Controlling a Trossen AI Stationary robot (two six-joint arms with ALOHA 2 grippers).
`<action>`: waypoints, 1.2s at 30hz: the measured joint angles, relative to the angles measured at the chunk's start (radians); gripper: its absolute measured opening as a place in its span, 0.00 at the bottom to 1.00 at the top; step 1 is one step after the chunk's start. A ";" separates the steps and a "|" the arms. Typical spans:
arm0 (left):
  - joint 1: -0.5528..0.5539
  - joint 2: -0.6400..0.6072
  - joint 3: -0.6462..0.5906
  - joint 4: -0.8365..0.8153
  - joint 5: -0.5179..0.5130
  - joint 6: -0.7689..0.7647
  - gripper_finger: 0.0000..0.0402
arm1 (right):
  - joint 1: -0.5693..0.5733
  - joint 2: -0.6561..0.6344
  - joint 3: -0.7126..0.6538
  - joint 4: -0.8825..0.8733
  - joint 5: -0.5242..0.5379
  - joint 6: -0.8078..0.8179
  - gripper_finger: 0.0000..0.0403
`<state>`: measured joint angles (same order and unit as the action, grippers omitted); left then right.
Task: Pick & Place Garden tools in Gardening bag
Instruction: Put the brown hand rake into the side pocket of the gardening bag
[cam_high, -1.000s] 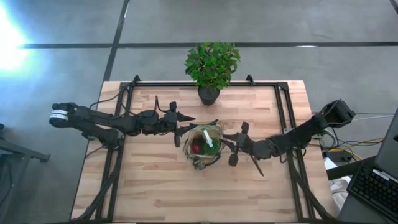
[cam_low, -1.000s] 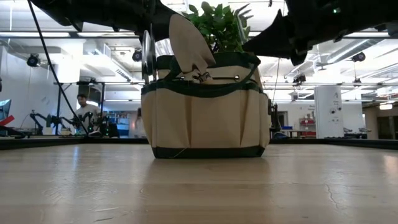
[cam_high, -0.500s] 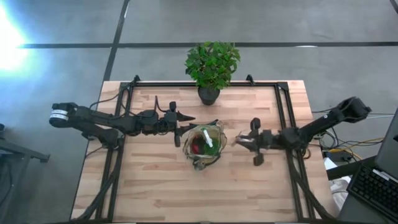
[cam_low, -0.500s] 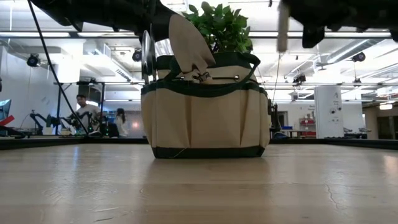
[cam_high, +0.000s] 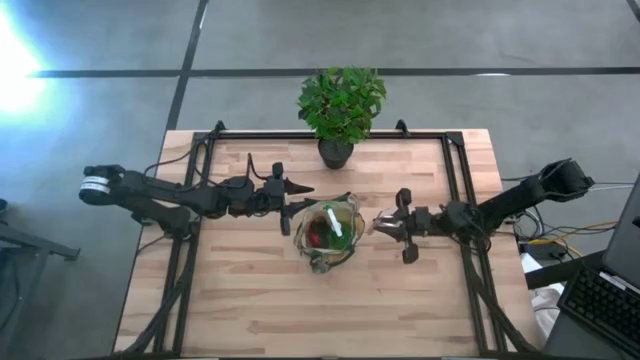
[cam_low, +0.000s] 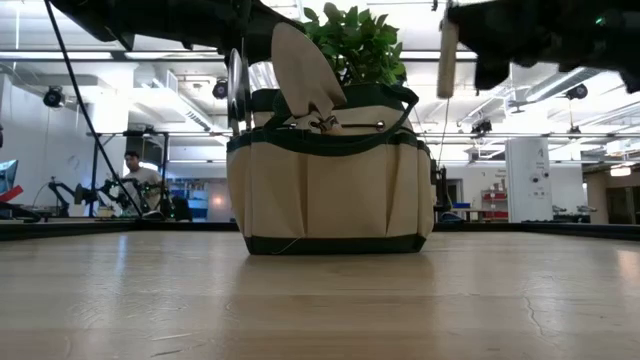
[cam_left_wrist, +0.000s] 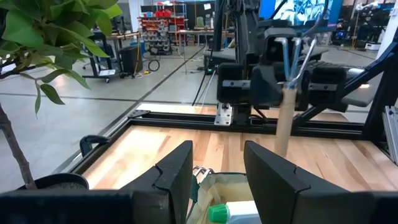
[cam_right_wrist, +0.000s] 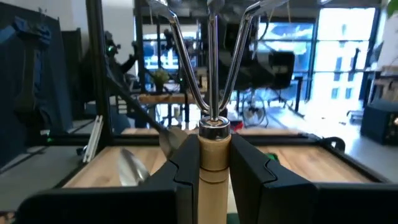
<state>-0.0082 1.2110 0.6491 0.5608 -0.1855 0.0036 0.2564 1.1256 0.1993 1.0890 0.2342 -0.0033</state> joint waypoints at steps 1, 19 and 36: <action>0.000 0.000 0.000 0.000 0.000 0.000 0.37 | -0.017 0.014 0.001 0.001 -0.024 0.014 0.12; 0.000 0.000 0.000 -0.020 0.000 0.006 0.37 | -0.120 0.277 0.060 0.109 -0.105 0.106 0.12; 0.000 0.000 0.000 -0.023 0.000 0.006 0.37 | -0.119 0.349 0.061 0.129 -0.102 0.133 0.12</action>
<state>-0.0082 1.2110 0.6491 0.5377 -0.1852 0.0101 0.1371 1.4741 0.2604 1.2184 0.1318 0.1294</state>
